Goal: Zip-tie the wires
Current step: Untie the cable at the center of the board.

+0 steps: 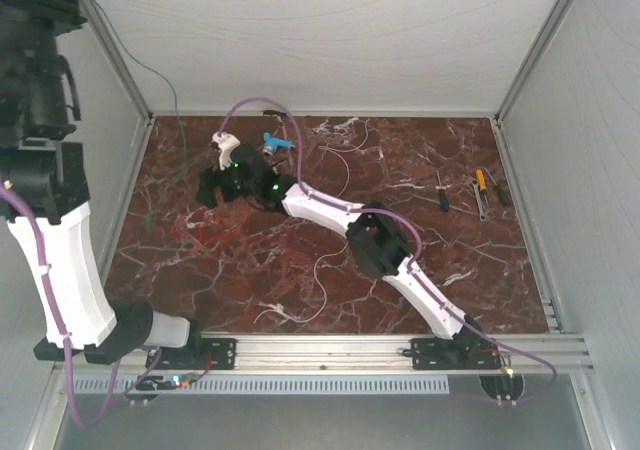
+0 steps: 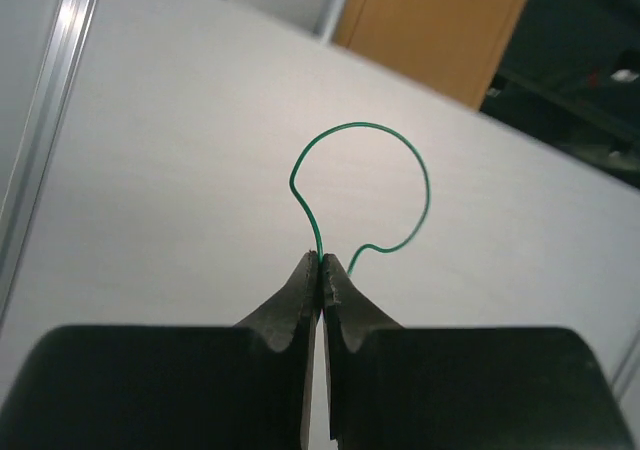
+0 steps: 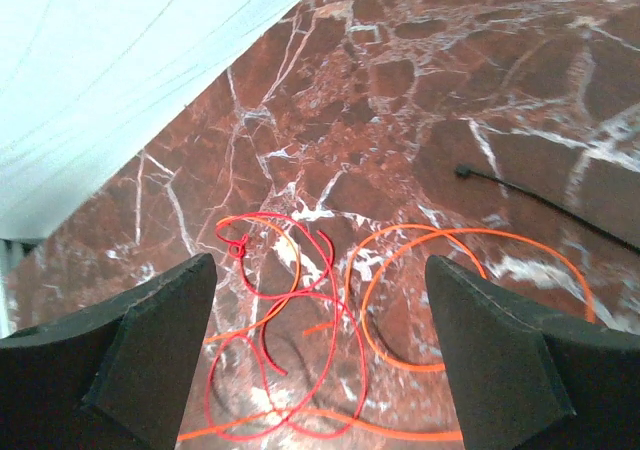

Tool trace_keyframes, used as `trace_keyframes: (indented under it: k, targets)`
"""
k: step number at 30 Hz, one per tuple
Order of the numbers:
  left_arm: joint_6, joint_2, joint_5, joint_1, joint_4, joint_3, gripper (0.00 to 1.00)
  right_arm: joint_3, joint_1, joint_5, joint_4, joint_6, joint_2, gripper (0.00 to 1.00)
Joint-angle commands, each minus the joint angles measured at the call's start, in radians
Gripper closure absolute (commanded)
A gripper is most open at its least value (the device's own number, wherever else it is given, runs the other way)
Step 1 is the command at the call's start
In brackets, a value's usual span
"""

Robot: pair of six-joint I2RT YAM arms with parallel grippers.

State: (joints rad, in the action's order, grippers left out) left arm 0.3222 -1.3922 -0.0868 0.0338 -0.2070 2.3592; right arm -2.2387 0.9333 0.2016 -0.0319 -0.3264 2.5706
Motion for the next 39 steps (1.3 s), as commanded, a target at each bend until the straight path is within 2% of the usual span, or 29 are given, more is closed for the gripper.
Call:
trace_keyframes:
  k: [1, 4, 10, 15, 22, 28, 31, 33, 35, 39]
  targets:
    - [-0.04, 0.02, -0.074, 0.001, 0.032, -0.12, 1.0, 0.015, -0.052, -0.016, 0.18, -0.105, -0.157, 0.17]
    - [-0.022, 0.044, -0.066, 0.001, 0.047, -0.189, 1.0, 0.142, -0.067, 0.001, 0.166, -0.082, -0.248, 0.17]
    - [0.03, 0.107, -0.003, 0.001, 0.08, -0.327, 1.0, 0.403, -0.119, -0.087, 0.153, 0.001, -0.469, 0.17]
    - [0.132, 0.146, 0.094, 0.001, 0.104, -0.434, 1.0, 0.7, -0.156, -0.119, 0.026, 0.096, -0.697, 0.17]
    - [0.297, 0.163, 0.298, 0.0, 0.174, -0.533, 1.0, 1.01, -0.162, 0.07, -0.088, 0.255, -1.018, 0.16]
    - [0.346, 0.17, 0.416, 0.001, 0.204, -0.551, 1.0, 1.18, -0.162, 0.055, -0.073, 0.292, -1.259, 0.13]
    - [0.382, 0.191, 0.497, 0.001, 0.242, -0.587, 1.0, 1.244, -0.163, 0.144, -0.092, 0.305, -1.333, 0.09]
    - [0.416, 0.213, 0.547, 0.001, 0.278, -0.623, 1.0, 1.256, -0.162, 0.25, -0.105, 0.295, -1.349, 0.09]
    - [0.451, 0.229, 0.587, 0.0, 0.305, -0.648, 1.0, 1.252, -0.159, 0.294, -0.132, 0.262, -1.347, 0.08]
    - [0.509, 0.245, 0.641, 0.003, 0.345, -0.664, 1.0, 1.232, -0.129, 0.271, -0.237, 0.237, -1.311, 0.09]
